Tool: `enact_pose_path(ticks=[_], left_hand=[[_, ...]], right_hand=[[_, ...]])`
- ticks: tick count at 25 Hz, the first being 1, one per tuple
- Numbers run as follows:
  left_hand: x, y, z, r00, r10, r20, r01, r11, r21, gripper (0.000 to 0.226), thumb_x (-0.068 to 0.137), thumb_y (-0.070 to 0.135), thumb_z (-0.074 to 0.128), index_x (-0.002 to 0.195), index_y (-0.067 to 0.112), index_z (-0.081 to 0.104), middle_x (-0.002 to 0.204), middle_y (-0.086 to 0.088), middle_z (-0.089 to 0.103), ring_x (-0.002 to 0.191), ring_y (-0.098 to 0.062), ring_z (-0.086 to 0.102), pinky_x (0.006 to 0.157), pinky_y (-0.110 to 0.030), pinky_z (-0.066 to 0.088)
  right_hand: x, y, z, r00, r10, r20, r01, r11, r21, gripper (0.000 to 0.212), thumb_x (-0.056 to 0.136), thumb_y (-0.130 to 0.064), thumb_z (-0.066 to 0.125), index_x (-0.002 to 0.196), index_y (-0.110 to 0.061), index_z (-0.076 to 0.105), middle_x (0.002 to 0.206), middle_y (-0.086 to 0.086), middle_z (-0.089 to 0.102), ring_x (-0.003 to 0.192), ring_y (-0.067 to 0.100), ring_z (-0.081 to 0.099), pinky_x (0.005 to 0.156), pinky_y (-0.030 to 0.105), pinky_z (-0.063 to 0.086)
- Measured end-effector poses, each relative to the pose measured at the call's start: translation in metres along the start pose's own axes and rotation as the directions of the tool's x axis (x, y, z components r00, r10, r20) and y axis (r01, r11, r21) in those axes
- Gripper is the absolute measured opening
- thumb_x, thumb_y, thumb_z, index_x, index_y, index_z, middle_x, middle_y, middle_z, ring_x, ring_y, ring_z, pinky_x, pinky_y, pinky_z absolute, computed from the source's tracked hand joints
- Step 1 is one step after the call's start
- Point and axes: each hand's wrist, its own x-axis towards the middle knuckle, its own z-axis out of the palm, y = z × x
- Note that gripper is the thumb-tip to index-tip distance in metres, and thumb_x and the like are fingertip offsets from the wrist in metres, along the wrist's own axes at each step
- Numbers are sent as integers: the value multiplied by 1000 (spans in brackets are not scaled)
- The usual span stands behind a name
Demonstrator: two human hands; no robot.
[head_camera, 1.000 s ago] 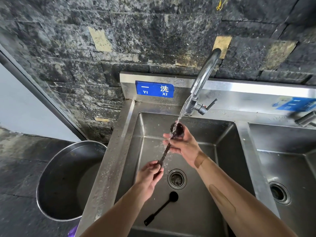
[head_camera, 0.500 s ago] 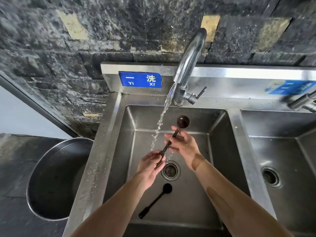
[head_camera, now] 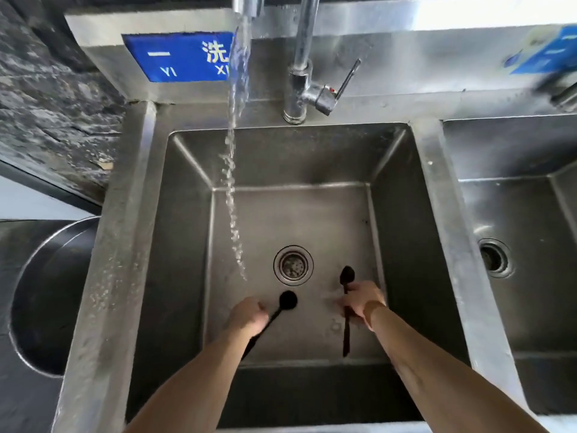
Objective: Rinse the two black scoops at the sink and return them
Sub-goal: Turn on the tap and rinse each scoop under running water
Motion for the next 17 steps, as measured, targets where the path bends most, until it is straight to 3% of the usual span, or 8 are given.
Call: enact_pose_path(ticks=[3,5,10,14,17], left_hand=[[12,-13,19,999,51,-15,-49,993,103,26,80,22,65,106,22,67,113,-6,70,106,-28,64,92,-41,53],[21,-20,31,996,84,-37,-77,985,151,36,77,26,70,112,24,63,117,-4,67,108,-26,63,91,-42,53],[30,-32,54,988,142,-59,-116,938,328,36,83,36,64,116,24,55,118,-3,64,109,-26,61,89,-40,52],[37,-26,64,966,255,-43,-196,830,522,29,94,27,43,122,25,49,124,-3,60,112,-27,60,86,-43,52],[35,-21,63,962,273,-4,-236,838,493,35,91,24,40,125,26,50,124,-4,63,113,-28,60,89,-42,51]], right_hand=[[22,20,18,999,-52,15,52,999,-15,46,85,-11,70,129,-19,59,113,14,70,95,30,70,80,42,60],[37,26,32,994,-113,7,113,994,-7,43,85,-9,64,126,-21,63,114,13,70,98,31,68,86,45,58],[51,42,57,989,-147,-29,145,987,-67,27,75,-16,59,96,-32,66,102,3,74,92,28,67,84,40,57],[56,49,65,994,-107,11,107,991,-86,28,73,-17,62,97,-29,55,98,8,69,87,31,68,81,42,59],[58,48,62,993,-105,48,110,987,-117,36,75,-16,58,110,-25,57,94,8,69,79,28,70,79,45,60]])
